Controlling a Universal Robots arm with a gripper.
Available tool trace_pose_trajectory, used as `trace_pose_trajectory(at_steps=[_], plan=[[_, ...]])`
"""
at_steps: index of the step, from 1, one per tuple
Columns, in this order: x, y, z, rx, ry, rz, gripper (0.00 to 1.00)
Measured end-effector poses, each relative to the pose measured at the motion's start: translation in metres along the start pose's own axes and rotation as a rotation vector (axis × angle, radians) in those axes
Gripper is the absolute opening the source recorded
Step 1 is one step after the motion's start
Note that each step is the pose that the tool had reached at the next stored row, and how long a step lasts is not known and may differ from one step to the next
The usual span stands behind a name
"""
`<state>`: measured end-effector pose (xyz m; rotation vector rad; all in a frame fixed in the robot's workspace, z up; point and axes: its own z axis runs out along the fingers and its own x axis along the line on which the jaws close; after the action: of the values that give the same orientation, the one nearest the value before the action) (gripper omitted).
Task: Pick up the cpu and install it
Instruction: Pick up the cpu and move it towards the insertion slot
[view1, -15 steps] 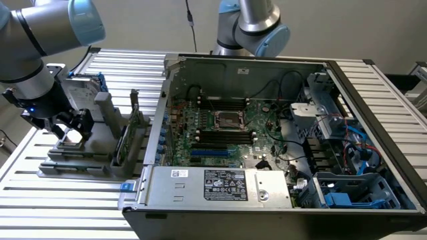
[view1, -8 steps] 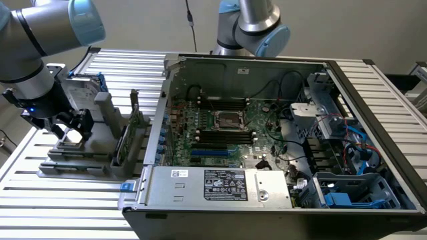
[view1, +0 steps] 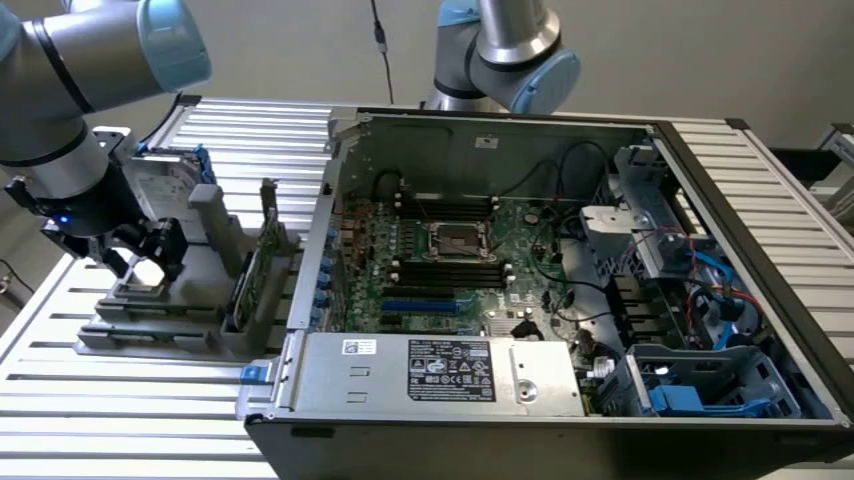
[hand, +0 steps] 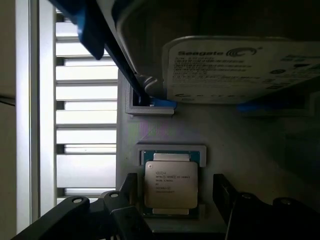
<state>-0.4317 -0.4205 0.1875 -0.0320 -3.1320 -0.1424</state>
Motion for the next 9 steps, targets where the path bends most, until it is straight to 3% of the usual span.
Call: trace_pose_trajectory(at_steps=[4,9], plan=[[0.0,0.0,0.0006,-0.0002,0.0013,0.0,0.71],[0.0,-0.0002,0.0017,0.0001,0.0103,0.001,0.71]])
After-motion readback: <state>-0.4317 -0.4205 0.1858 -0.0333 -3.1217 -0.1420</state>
